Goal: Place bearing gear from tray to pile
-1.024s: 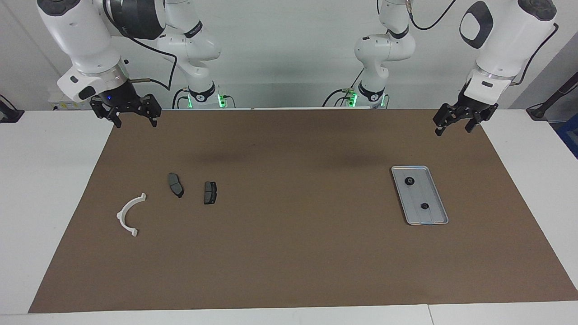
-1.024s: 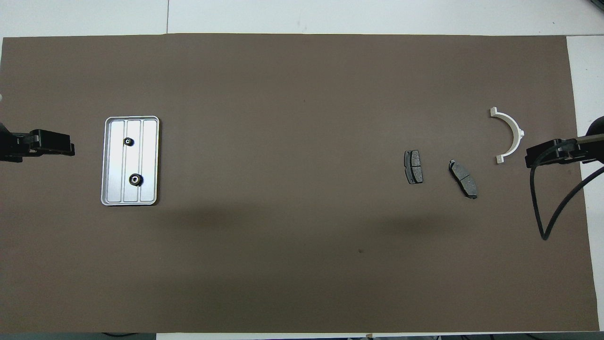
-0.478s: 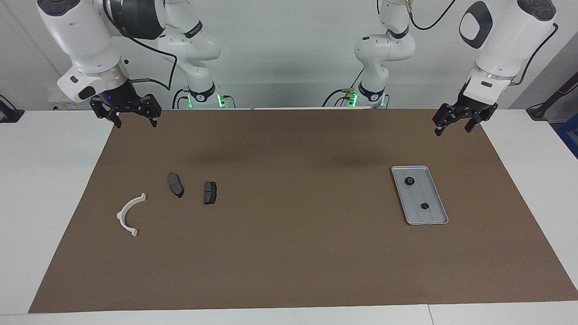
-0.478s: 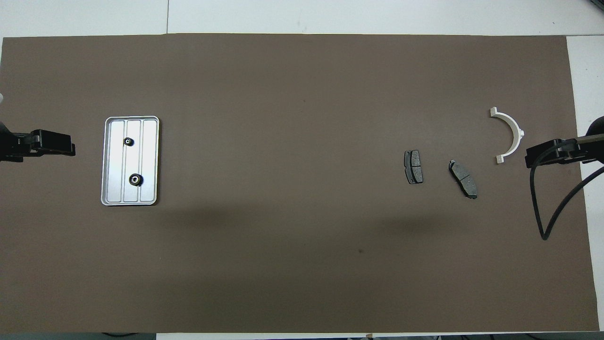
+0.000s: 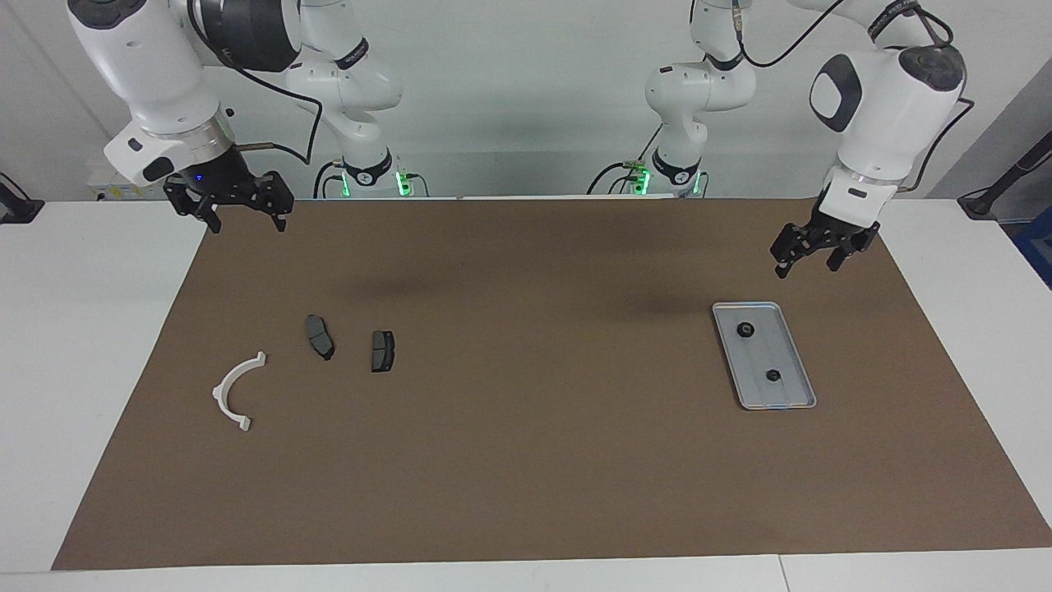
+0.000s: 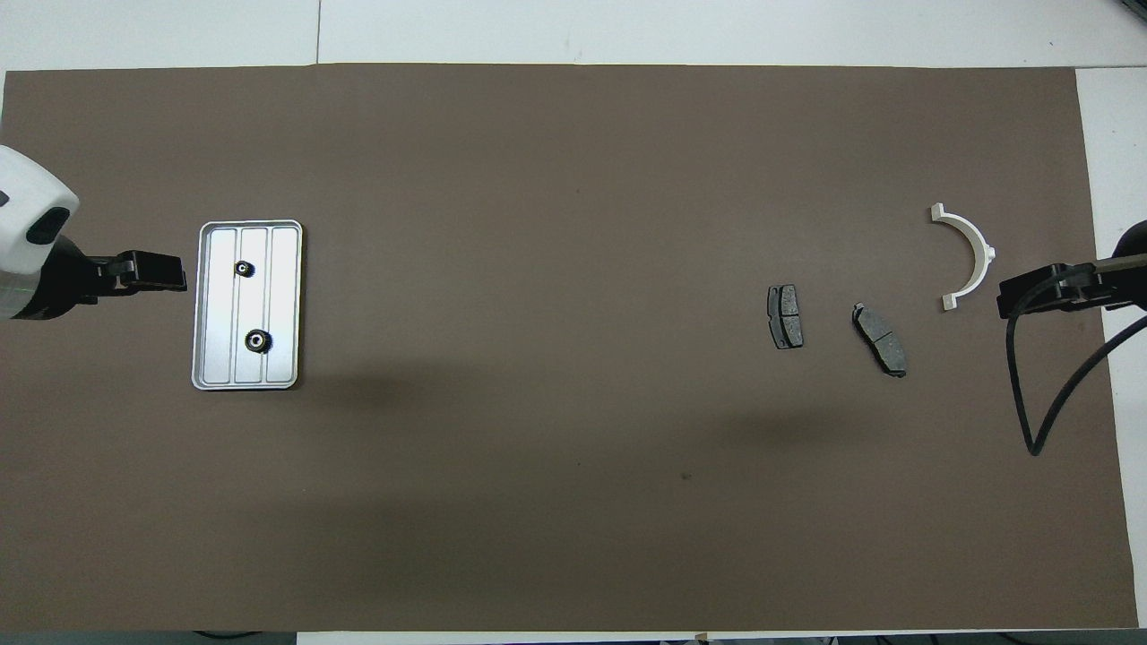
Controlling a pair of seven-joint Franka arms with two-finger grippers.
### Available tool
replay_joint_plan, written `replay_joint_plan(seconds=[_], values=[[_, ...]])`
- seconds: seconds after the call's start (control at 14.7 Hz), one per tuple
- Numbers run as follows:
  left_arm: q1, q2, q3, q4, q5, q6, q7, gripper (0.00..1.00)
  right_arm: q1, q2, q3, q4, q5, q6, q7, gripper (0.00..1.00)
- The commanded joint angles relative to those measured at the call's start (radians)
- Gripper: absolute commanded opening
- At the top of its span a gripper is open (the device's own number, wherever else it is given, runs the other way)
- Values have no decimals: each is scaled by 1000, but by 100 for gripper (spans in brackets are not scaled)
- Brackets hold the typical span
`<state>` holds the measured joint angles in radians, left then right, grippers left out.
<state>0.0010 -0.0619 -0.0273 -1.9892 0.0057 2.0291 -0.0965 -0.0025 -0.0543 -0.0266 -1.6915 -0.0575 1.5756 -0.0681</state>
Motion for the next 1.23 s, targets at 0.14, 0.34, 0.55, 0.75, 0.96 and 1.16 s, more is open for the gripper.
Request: replay_joint_plan(seconds=[0.14, 0.34, 0.55, 0.75, 0.96, 1.16], values=[[-18, 102, 9, -118, -3, 225, -14, 94, -14, -22, 8, -30, 15, 32, -4, 100], [-15, 142, 9, -128, -3, 244, -14, 87, -16, -21, 8, -30, 15, 49, -9, 100], [-7, 192, 9, -137, -3, 272, -14, 85, -16, -22, 8, -34, 15, 47, -1, 100], [-7, 191, 9, -183, -3, 283, -17, 83, -31, -10, 8, -27, 16, 78, -12, 100], [-6, 191, 9, -204, -3, 284, -17, 80, -45, 57, 7, 36, 48, 112, -59, 96], [-6, 191, 9, -223, -3, 287, -19, 77, -63, 233, 8, 229, 50, 77, -61, 96]])
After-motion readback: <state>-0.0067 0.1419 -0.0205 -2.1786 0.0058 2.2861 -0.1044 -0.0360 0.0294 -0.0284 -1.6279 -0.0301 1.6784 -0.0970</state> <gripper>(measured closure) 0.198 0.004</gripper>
